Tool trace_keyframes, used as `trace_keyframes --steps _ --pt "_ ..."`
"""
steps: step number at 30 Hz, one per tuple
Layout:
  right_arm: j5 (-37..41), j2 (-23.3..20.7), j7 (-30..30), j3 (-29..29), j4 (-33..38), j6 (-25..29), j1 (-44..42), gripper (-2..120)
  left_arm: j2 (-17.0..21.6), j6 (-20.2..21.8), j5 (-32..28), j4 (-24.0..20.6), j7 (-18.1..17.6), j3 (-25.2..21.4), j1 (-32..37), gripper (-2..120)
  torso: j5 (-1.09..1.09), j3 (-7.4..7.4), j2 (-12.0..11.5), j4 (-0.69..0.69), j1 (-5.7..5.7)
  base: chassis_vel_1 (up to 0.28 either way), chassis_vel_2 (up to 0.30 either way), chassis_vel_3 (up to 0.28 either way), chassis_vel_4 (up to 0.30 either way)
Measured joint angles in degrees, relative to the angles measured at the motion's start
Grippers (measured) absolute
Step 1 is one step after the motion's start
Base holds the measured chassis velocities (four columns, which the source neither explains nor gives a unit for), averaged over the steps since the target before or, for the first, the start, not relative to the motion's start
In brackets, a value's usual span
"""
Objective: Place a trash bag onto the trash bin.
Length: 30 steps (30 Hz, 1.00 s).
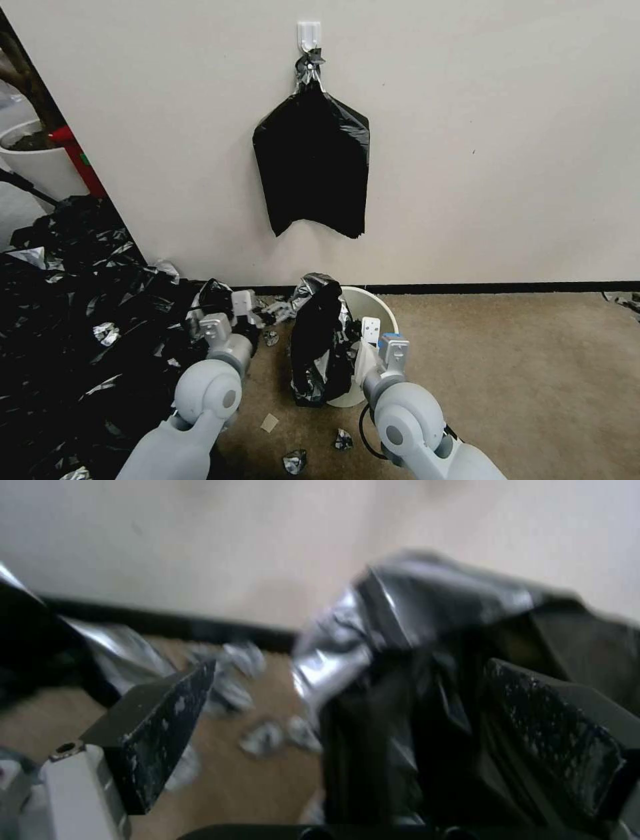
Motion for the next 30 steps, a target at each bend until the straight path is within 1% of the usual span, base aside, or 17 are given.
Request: trace_keyframes --steps 1,3,4,5,9,11,13,15,16,18,19,21,22,25,26,29,30 --pt "0.0 0.0 0.0 0.0 0.0 0.0 0.0 5 0.0 0.0 0.0 0.0 0.0 0.0 0.0 100 0.0 0.0 0.0 0.0 0.0 0.0 0.0 0.0 0.0" --pt "-1.41 0.08 -0.31 0.14 -0.58 0.91 -0.09 0 -1.15 2.21 -1.33 1.24 -0.41 1.09 -1.07 100 0.0 0.0 0.0 -0.01 0.0 0.0 0.0 0.0 0.0" --pt "-3.28 0.13 -0.74 0.19 -1.17 2.19 -0.23 0 -2.11 4.26 -1.74 2.37 -1.43 2.05 -1.77 100 0.0 0.0 0.0 -0.01 0.0 0.0 0.0 0.0 0.0" --pt "-4.28 0.2 -0.86 0.21 -1.46 2.79 -0.32 0 -2.56 5.14 -1.81 2.95 -1.88 2.54 -2.09 100 0.0 0.0 0.0 -0.01 0.0 0.0 0.0 0.0 0.0" --pt "-7.1 0.65 -0.99 0.2 -2.08 4.39 -0.72 0 -3.68 6.81 -1.81 4.71 -3.18 4.24 -2.97 100 0.0 0.0 0.0 -0.01 0.0 0.0 0.0 0.0 0.0" --pt "-9.69 1.04 -1.24 0.0 -2.44 5.58 -1.13 0 -4.53 8.0 -1.81 6.24 -5.27 5.5 -3.94 93 0.0 0.0 0.0 -0.01 0.0 0.0 0.0 0.0 0.0" --pt "-10.41 1.21 -1.32 -0.07 -2.53 5.87 -1.28 0 -4.8 8.29 -1.91 6.73 -5.8 5.77 -4.3 90 0.01 0.0 0.0 0.0 0.0 0.0 0.0 0.0 0.0" --pt "-11.67 1.6 -1.35 -0.16 -2.62 6.43 -1.53 0 -5.21 9.31 -2.69 7.6 -6.84 6.15 -5.05 80 0.03 -0.01 0.01 0.01 0.0 0.0 0.0 0.0 0.0" --pt "-11.67 1.6 -1.35 -0.16 -2.62 6.43 -1.53 0 -5.21 9.31 -2.69 7.6 -6.84 6.15 -5.05 80 0.03 -0.01 0.01 0.01 0.0 0.0 0.0 0.0 0.0" --pt "-13.04 1.72 -1.35 -0.14 -2.68 7.03 -1.73 0 -5.45 10.61 -3.54 8.0 -7.67 6.35 -5.54 69 0.04 -0.02 0.02 0.02 0.0 0.0 0.0 0.0 0.0" --pt "-13.04 1.72 -1.35 -0.14 -2.68 7.03 -1.73 0 -5.45 10.61 -3.54 8.0 -7.67 6.35 -5.54 69 0.04 -0.02 0.02 0.02 0.0 0.0 0.0 0.0 0.0" --pt "-14.92 1.72 -1.35 -0.03 -3.07 7.97 -1.84 0 -5.53 12.77 -4.67 7.86 -9.15 6.37 -5.73 59 0.03 -0.02 0.02 0.02 0.0 0.0 0.0 0.0 0.0" --pt "-14.92 1.72 -1.35 -0.03 -3.07 7.97 -1.84 0 -5.53 12.77 -4.67 7.86 -9.15 6.37 -5.73 59 0.03 -0.02 0.02 0.02 0.0 0.0 0.0 0.0 0.0" --pt "-18.61 1.77 -1.37 0.21 -4.27 9.98 -1.83 0 -5.38 15.24 -5.87 7.18 -11.53 6.36 -5.71 42 0.01 -0.02 0.02 0.01 0.0 0.0 0.0 0.0 0.0" --pt "-18.61 1.77 -1.37 0.21 -4.27 9.98 -1.83 0 -5.38 15.24 -5.87 7.18 -11.53 6.36 -5.71 42 0.01 -0.02 0.02 0.01 0.0 0.0 0.0 0.0 0.0" --pt "-21.01 1.66 -1.64 0.34 -5.1 11.36 -1.8 0 -4.75 15.7 -5.88 6.4 -12.04 6.37 -5.18 30 0.0 -0.01 0.02 0.0 0.0 0.0 0.0 0.0 0.0" --pt "-21.01 1.66 -1.64 0.34 -5.1 11.36 -1.8 0 -4.75 15.7 -5.88 6.4 -12.04 6.37 -5.18 30 0.0 -0.01 0.02 0.0 0.0 0.0 0.0 0.0 0.0"
